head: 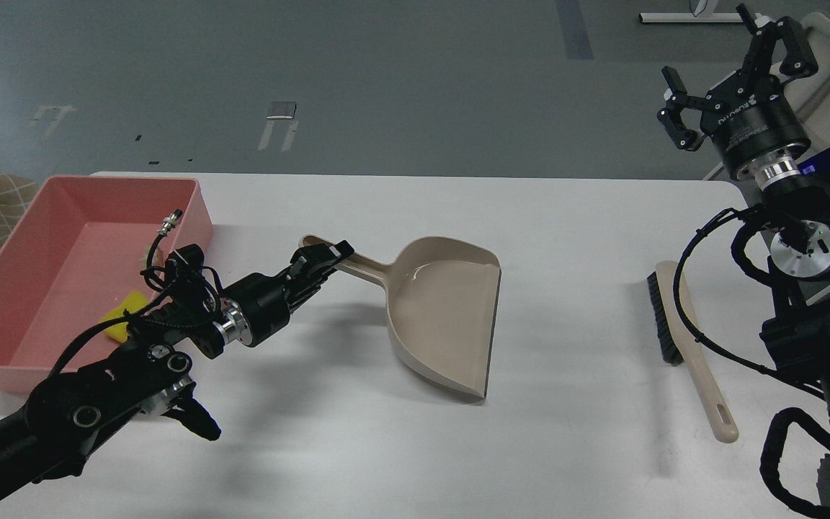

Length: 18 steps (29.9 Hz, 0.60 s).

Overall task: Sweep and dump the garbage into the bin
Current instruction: 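Bring the dustpan back and lower it onto the table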

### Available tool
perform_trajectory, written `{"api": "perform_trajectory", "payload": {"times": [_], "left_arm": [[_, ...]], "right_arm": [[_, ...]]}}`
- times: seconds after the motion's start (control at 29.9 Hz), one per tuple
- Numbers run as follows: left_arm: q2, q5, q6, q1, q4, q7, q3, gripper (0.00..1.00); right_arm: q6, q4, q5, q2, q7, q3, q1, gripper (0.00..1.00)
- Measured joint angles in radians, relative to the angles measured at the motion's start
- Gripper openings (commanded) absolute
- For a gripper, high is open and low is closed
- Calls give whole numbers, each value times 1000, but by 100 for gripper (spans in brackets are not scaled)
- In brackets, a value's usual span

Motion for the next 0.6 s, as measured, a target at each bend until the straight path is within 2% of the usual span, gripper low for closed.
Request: {"api": "perform_trajectory", "payload": {"times": [0.2,0.3,0.4,0.53,0.6], "left_arm": [[-2,-3,15,5,7,2,-2,26],[4,-6,20,10,7,2,-3,39],[11,-9,39,13,7,2,-3,42],[24,-10,51,13,5,0,-2,58],[28,-10,51,13,2,0,-1,59]], "right_arm": [[3,1,0,-2,1,-1,0,100],[4,2,0,-2,1,-1,-1,100],[5,2,0,-2,1,-1,-2,100],[7,1,0,-2,1,-1,-2,100],[8,0,0,-2,1,-1,-2,100]]}}
